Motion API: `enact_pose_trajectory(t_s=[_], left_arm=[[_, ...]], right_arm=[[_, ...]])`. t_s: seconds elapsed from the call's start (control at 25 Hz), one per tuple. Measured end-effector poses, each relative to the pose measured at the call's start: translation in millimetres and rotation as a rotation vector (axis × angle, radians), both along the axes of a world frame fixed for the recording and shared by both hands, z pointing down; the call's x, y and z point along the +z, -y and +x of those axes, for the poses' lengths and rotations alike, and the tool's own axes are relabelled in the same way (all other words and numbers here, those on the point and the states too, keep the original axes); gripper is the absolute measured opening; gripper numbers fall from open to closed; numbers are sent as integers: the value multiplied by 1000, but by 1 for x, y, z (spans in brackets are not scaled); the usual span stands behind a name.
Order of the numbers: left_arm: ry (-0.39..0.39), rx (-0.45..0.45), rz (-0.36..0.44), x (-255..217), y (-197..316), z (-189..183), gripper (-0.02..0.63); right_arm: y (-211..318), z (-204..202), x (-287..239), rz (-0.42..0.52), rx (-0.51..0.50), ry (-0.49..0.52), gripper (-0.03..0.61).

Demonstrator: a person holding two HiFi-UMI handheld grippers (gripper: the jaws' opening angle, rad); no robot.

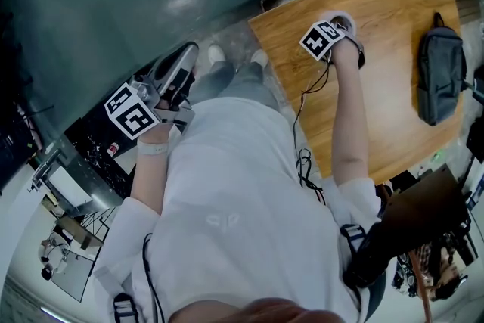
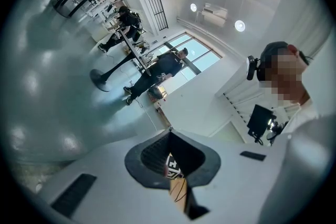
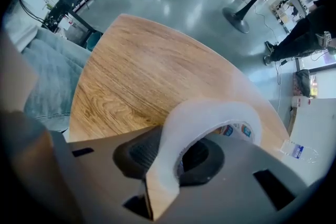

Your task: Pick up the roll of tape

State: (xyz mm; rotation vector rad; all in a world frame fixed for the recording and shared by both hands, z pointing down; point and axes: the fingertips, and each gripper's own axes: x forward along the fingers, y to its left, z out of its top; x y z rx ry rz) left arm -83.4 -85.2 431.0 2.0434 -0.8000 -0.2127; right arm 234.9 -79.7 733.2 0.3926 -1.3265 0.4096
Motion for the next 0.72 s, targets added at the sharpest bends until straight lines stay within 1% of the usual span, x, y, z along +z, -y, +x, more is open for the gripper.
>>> enact_pose_trajectory(t_s=[0.2,0.36,0.44,0.48,0.56,0.6,0.72], left_arm=[[0,-2,-9,4,0,-1,0],[0,-3,-9,5,0,0,0],[-1,-6,-4,3,-2,-4,0],[-2,-8,0,2,-3,-6,0],[-7,-11,9,-3,-4,-8,0],[-9,-12,14,-4,-3,-7,0],[-12,-14,24,-8,2,-2,0]], right_arm=[[2,3,1,12,-8,3,112],[3,6,3,14,-32,11,112],[0,2,-1,23,-23,38,110],[-1,-4,-5,35,0,68,109],[0,-17,-17,66,78,159,109],[3,-23,-23,85,124,219,109],[19,-48,-43,142,245,445,107]])
